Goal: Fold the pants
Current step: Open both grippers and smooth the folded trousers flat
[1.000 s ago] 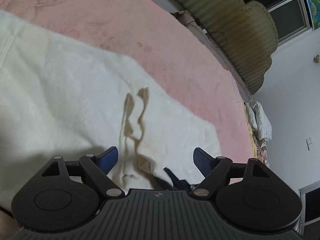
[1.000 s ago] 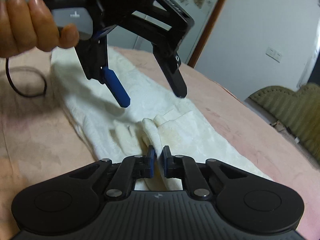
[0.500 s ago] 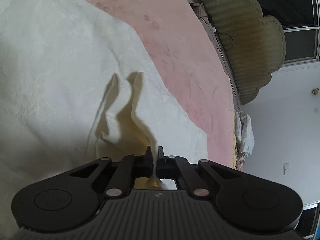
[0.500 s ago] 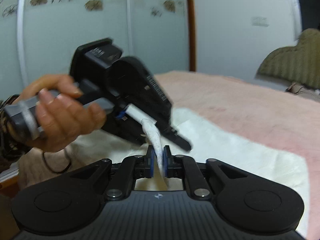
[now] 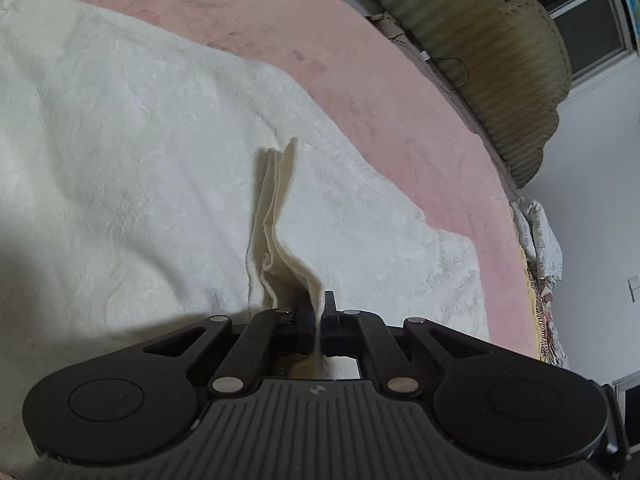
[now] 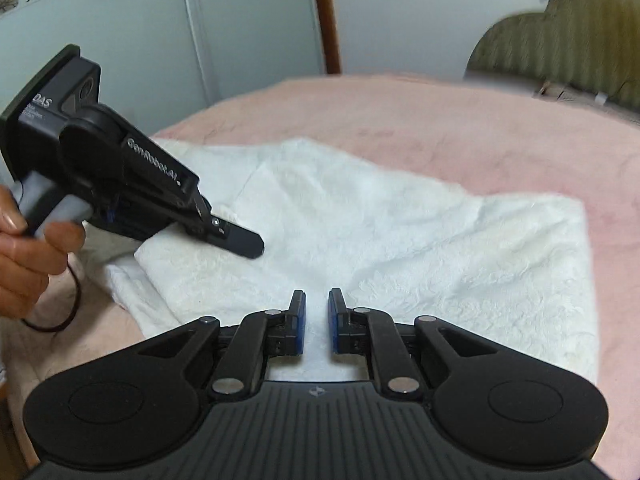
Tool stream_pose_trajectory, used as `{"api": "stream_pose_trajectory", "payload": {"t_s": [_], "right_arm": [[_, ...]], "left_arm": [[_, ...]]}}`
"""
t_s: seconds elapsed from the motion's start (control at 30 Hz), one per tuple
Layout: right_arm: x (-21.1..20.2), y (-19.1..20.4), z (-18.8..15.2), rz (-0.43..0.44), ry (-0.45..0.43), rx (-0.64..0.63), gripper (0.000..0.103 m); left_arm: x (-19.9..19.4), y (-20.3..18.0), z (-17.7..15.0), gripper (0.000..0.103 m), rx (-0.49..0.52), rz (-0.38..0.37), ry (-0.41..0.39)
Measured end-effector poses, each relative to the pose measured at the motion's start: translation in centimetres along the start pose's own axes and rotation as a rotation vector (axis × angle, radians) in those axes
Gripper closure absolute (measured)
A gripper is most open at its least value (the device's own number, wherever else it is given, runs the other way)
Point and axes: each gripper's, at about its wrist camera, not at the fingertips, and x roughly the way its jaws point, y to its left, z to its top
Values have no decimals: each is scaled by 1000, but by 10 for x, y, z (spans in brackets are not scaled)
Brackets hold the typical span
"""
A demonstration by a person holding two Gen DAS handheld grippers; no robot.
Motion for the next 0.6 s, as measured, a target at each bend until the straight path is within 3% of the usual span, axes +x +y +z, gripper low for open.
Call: {"api": "stream_pose_trajectory", "payload": {"t_s": [0.13,0.17,0.23,0.4,0.53,0.6], "right_arm": [[-4,13,4,73,-46,7,91],[0,18,7,86,-26,-13,91],[13,30,5,52,0,-64,91],[13,27,10,56,-14,-35,90],[16,38,12,96,-35,-51,90],[20,47,9,70,-14,-121,91]], "left_arm": [[-1,-7,1,95,66,19,-9],[-2,-10,0,90,85,30,-11],[-10,-15,0,86,119,70,-21],[-50,-23,13,82,202,184,-163],[-50,-40,30,63,258,195,-177],[-39,-51,34,56,286,178,-163]]}}
